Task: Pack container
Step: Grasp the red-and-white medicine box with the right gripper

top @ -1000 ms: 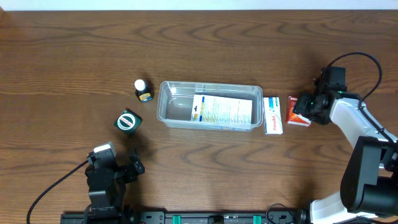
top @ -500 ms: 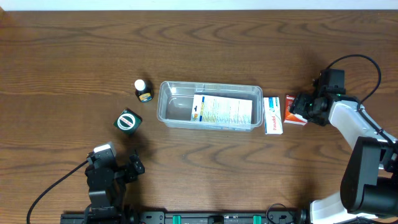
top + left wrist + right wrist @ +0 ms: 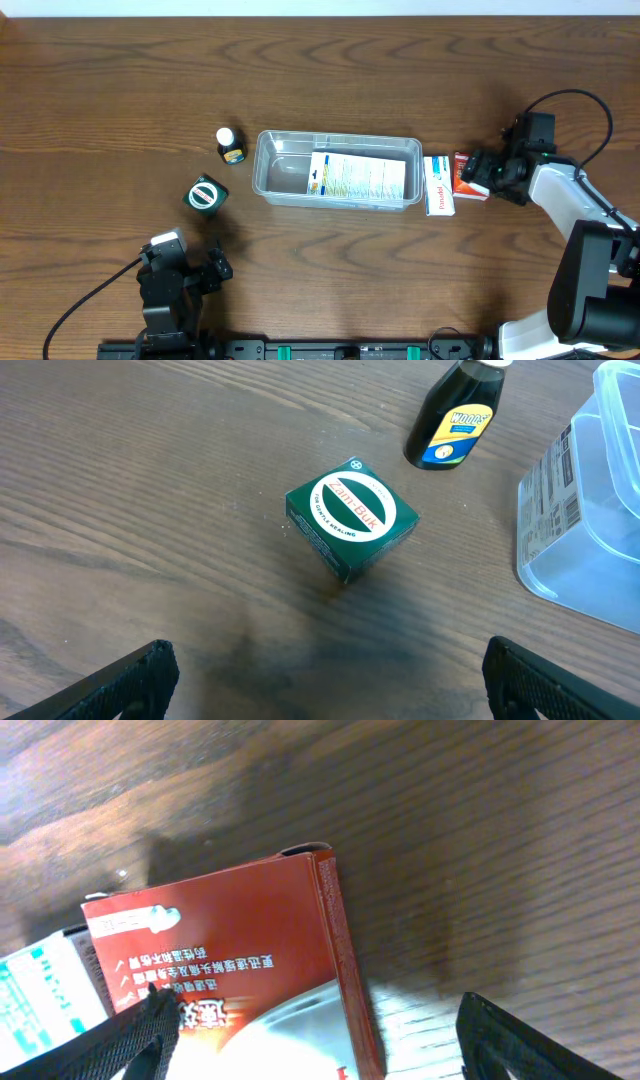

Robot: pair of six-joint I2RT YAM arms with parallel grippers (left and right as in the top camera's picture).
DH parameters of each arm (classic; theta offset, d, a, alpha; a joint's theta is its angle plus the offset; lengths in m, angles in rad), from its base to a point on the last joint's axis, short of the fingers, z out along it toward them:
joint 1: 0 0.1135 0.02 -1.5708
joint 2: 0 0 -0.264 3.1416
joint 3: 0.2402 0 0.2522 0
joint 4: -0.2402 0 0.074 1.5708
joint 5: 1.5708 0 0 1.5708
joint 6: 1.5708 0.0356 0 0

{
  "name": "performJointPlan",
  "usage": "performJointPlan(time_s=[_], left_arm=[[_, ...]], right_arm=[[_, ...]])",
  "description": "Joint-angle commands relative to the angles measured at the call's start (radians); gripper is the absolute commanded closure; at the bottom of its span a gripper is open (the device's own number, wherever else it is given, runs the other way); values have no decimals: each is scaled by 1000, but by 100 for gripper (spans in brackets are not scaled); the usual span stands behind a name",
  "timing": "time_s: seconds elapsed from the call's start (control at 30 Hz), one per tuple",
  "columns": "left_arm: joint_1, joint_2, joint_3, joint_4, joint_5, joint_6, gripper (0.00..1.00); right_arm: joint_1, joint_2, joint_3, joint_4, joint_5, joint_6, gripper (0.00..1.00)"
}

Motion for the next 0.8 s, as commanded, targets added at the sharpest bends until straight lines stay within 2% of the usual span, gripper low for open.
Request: performJointPlan(time_s=[0.0, 0.17, 0.3, 0.37, 0.43, 0.53, 0.67, 0.77], left_arm=[[3, -3, -12, -5, -2, 6, 2], [3, -3, -12, -5, -2, 6, 2], [3, -3, -12, -5, -2, 6, 2], [3, -3, -12, -5, -2, 6, 2], [3, -3, -12, -5, -2, 6, 2], [3, -3, -12, -5, -2, 6, 2], [3, -3, -12, -5, -2, 6, 2], [3, -3, -12, -5, -2, 6, 2]], right_arm=[[3, 16, -27, -10, -13, -47, 13], [3, 16, -27, -11, -97, -169, 14], [3, 12, -27, -8, -145, -182, 18], [3, 3, -26, 4, -145, -182, 14], [1, 1, -25, 11, -145, -182, 5], [-16, 1, -25, -2, -126, -180, 15], [-77, 1, -25, -9, -165, -141, 19], [-112, -2, -17, -6, -311, -230, 21]])
